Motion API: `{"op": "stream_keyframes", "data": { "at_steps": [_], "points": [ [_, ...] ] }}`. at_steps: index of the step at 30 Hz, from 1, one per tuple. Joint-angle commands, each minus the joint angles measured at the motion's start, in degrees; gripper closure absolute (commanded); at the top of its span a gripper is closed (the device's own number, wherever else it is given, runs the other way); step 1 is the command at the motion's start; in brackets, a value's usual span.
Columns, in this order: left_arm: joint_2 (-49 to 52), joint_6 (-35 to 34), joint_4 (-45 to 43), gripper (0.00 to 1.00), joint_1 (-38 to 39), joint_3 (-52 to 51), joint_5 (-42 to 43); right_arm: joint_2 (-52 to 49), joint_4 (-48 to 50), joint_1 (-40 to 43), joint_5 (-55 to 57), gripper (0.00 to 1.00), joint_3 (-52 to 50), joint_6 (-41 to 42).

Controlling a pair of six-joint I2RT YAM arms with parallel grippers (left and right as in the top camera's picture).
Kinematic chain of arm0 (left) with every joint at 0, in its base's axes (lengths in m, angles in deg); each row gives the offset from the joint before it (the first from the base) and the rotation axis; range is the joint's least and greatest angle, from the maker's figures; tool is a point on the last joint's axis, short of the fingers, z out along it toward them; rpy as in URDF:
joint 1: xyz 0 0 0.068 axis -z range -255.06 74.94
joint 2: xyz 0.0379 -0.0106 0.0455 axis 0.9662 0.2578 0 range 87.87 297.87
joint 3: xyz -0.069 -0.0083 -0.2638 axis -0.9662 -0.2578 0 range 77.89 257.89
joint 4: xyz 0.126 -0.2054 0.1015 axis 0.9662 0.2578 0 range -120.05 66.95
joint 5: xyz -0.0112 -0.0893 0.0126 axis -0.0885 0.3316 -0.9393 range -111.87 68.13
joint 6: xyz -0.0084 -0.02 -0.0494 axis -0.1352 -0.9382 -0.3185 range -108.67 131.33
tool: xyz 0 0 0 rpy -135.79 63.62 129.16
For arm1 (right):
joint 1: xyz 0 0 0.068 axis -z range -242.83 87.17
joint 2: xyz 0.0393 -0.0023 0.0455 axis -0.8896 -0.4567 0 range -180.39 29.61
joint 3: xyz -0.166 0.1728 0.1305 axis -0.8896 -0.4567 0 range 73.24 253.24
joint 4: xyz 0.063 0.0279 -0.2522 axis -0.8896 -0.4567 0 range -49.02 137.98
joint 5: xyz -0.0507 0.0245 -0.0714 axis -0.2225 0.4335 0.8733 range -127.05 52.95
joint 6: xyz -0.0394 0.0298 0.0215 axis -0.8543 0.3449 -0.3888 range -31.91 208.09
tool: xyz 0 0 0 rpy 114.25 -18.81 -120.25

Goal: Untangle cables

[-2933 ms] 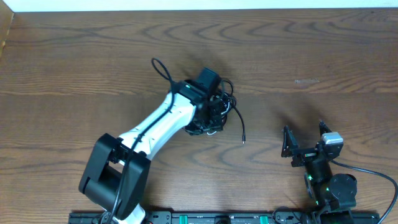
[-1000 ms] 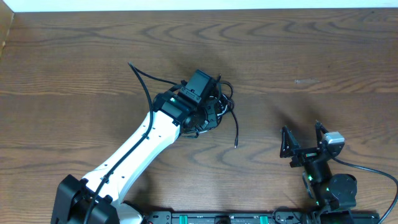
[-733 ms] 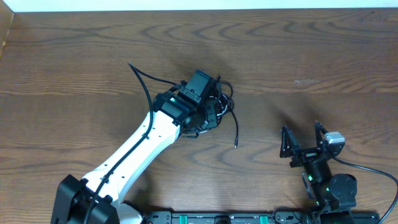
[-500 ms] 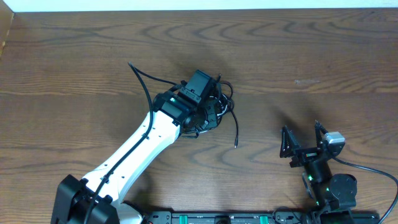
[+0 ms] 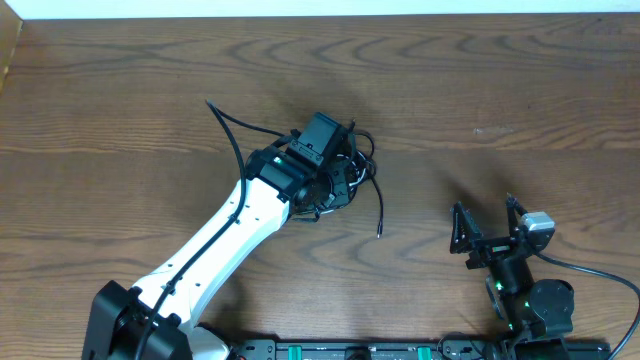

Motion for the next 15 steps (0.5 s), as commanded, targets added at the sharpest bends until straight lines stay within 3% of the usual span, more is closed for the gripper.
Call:
{"op": "stream_keyframes", "data": {
  "at_steps": [1, 15],
  "points": [
    [0.2, -0.1, 0.3, 0.92, 0.0, -0.4, -0.3, 0.1, -0.2, -0.3, -0.7, 0.01, -0.1, 0.6],
    [0.2, -0.1, 0.3, 0.92, 0.0, -0.4, -0.3, 0.1, -0.2, -0.3, -0.7, 0.01, -0.1, 0.6]
  ]
}}
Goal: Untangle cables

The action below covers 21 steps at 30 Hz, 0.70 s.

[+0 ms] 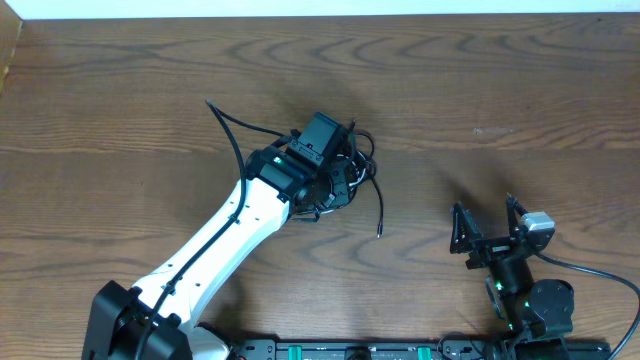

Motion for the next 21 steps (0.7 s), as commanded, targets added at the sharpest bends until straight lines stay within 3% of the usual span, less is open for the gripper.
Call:
{"op": "stream_keyframes", "data": {
  "at_steps": [1, 21],
  "points": [
    [0.2, -0.1, 0.3, 0.92, 0.0, -0.4, -0.3, 0.1, -0.2, -0.3, -0.7, 0.01, -0.1, 0.6],
    [0.2, 0.4, 1.0, 0.92, 0.0, -0.4, -0.3, 0.1, -0.2, -0.3, -0.7, 0.01, -0.1, 0.6]
  ]
}}
